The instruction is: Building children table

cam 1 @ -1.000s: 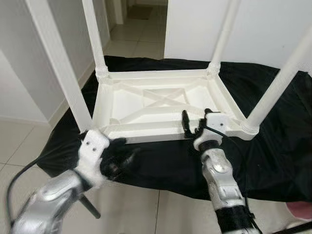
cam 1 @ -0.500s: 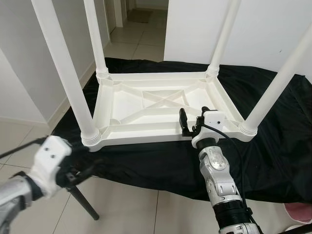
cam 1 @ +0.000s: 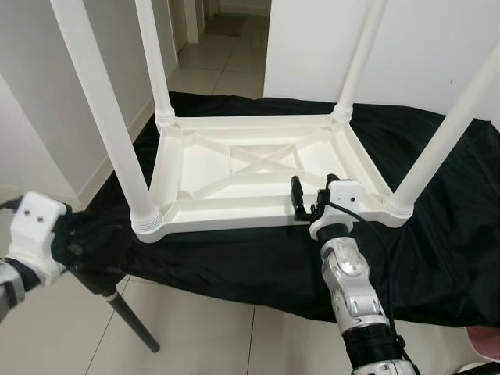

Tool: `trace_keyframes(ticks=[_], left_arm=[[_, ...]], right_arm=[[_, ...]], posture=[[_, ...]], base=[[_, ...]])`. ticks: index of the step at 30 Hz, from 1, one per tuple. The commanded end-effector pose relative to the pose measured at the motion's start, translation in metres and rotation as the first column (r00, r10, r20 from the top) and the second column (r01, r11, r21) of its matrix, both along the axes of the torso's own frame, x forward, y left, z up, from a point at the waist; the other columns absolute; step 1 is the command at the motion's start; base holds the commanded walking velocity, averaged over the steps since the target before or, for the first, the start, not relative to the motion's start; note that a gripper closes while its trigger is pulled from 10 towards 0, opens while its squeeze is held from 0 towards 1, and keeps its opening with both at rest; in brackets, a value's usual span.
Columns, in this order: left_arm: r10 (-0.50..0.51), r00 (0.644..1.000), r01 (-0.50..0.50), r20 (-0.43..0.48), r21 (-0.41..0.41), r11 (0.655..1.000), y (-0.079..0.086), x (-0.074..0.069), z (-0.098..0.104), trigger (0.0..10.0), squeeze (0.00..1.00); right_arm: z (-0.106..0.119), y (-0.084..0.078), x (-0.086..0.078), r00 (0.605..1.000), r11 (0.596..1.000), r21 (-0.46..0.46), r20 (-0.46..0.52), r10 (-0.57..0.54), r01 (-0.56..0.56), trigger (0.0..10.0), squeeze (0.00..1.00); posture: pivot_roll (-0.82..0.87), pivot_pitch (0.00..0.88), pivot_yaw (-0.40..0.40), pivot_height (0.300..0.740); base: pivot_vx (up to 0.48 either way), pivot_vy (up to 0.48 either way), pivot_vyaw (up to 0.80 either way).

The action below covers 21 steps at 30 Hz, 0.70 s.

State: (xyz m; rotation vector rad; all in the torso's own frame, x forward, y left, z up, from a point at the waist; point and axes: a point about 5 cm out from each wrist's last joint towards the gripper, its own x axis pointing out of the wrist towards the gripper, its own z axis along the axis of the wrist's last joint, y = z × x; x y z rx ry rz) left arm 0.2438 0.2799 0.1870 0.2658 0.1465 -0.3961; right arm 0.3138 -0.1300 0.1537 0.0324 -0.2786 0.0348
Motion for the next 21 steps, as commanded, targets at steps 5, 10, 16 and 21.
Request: trace_keyframes(ticks=[5,10,16,21], left_arm=[[0.193,0.977,-0.199,0.095,0.061,0.978,0.03,0.027,0.014,10.0,0.0],[0.212,0.969,-0.222,0.124,0.075,0.972,0.034,0.041,0.019,10.0,0.0],[0.256,0.957,-0.267,0.136,0.068,0.961,0.04,0.062,0.017,10.0,0.0],[0.252,0.955,-0.264,0.156,0.059,0.963,0.037,0.074,0.022,10.0,0.0]], right_arm=[[-0.006,-0.004,-0.008,0.998,0.998,0.024,-0.021,-0.06,0.061,10.0,0.0],[-0.012,-0.003,-0.012,0.995,0.997,0.011,-0.057,-0.08,0.08,10.0,0.0],[-0.02,-0.002,-0.011,0.985,0.991,-0.012,-0.109,-0.133,0.133,10.0,0.0],[-0.021,-0.005,-0.01,0.979,0.987,-0.001,-0.122,-0.161,0.162,10.0,0.0]], posture=[[0.1,0.038,0.055,0.74],[0.1,0.041,0.057,0.74],[0.09,0.05,0.074,0.74],[0.09,0.057,0.071,0.74]], base=[[0.0,0.0,0.0],[0.0,0.0,0.0],[0.0,0.0,0.0],[0.0,0.0,0.0]])
